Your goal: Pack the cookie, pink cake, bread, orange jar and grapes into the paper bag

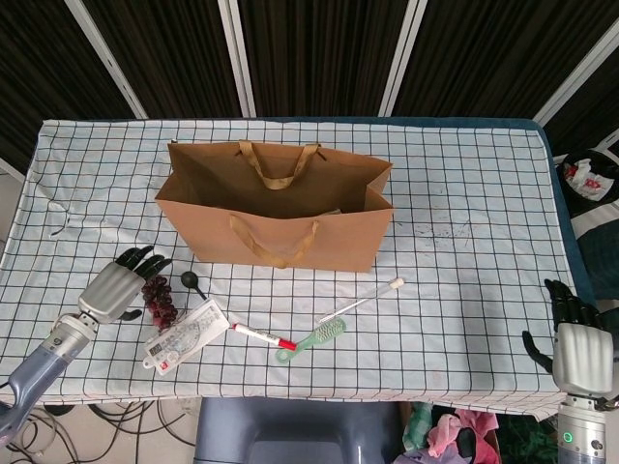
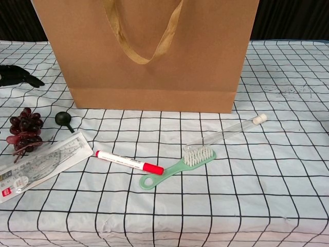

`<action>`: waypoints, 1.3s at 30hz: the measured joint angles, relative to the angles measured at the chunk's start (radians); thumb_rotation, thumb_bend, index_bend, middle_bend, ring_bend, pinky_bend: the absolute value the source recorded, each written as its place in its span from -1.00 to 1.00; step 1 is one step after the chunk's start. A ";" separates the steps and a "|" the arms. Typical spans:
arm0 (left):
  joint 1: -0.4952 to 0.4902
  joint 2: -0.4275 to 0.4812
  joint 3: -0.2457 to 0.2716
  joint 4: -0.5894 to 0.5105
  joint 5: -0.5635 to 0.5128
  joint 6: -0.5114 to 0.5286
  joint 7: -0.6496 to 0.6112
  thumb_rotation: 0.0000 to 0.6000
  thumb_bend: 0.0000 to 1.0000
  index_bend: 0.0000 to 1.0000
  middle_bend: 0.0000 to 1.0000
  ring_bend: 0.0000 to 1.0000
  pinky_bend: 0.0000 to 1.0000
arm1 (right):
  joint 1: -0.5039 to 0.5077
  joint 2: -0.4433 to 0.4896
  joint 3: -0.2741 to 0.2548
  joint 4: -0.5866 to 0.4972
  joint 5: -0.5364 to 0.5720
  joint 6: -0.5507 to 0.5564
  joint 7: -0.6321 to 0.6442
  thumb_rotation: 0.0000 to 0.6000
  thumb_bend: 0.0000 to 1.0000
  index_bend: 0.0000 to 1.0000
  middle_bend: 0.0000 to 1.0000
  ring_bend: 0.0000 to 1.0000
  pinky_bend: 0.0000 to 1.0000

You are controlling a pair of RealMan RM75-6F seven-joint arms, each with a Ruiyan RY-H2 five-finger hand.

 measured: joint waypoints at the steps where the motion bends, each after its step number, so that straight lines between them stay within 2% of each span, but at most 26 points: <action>1: -0.003 0.003 0.002 -0.008 -0.002 -0.009 0.007 1.00 -0.94 -0.81 -0.74 -0.93 -0.74 | -0.001 0.000 0.001 -0.001 0.002 0.000 0.001 1.00 -0.57 -0.72 -0.72 -0.58 -0.53; 9: -0.010 0.005 0.005 -0.021 -0.026 -0.059 0.047 1.00 -0.92 -0.78 -0.74 -0.93 -0.74 | 0.001 -0.002 0.002 0.002 0.006 -0.004 0.003 1.00 -0.57 -0.72 -0.72 -0.58 -0.53; 16: -0.017 -0.045 0.007 0.026 -0.013 -0.073 0.049 1.00 -0.75 -0.71 -0.69 -0.85 -0.67 | -0.001 -0.003 0.005 -0.003 0.010 0.000 0.002 1.00 -0.57 -0.72 -0.72 -0.57 -0.53; 26: -0.016 -0.110 0.015 0.108 0.024 -0.047 0.018 1.00 -0.65 -0.56 -0.48 -0.69 -0.49 | 0.000 -0.008 0.001 0.001 0.009 -0.007 0.004 1.00 -0.53 -0.72 -0.72 -0.57 -0.53; 30: -0.017 -0.134 0.027 0.141 0.041 -0.048 0.012 1.00 -0.55 -0.50 -0.40 -0.60 -0.41 | 0.002 -0.008 -0.001 0.005 0.002 -0.008 0.012 1.00 -0.53 -0.72 -0.71 -0.57 -0.53; 34: -0.016 -0.155 0.031 0.172 0.050 -0.041 -0.004 1.00 -0.33 -0.43 -0.35 -0.54 -0.37 | 0.002 -0.005 -0.002 0.004 0.002 -0.009 0.020 1.00 -0.52 -0.72 -0.71 -0.57 -0.53; 39: -0.014 -0.173 0.036 0.199 0.072 -0.012 -0.013 1.00 -0.28 -0.29 -0.15 -0.37 -0.19 | 0.002 0.000 -0.002 0.002 -0.002 -0.011 0.040 1.00 -0.50 -0.71 -0.71 -0.57 -0.53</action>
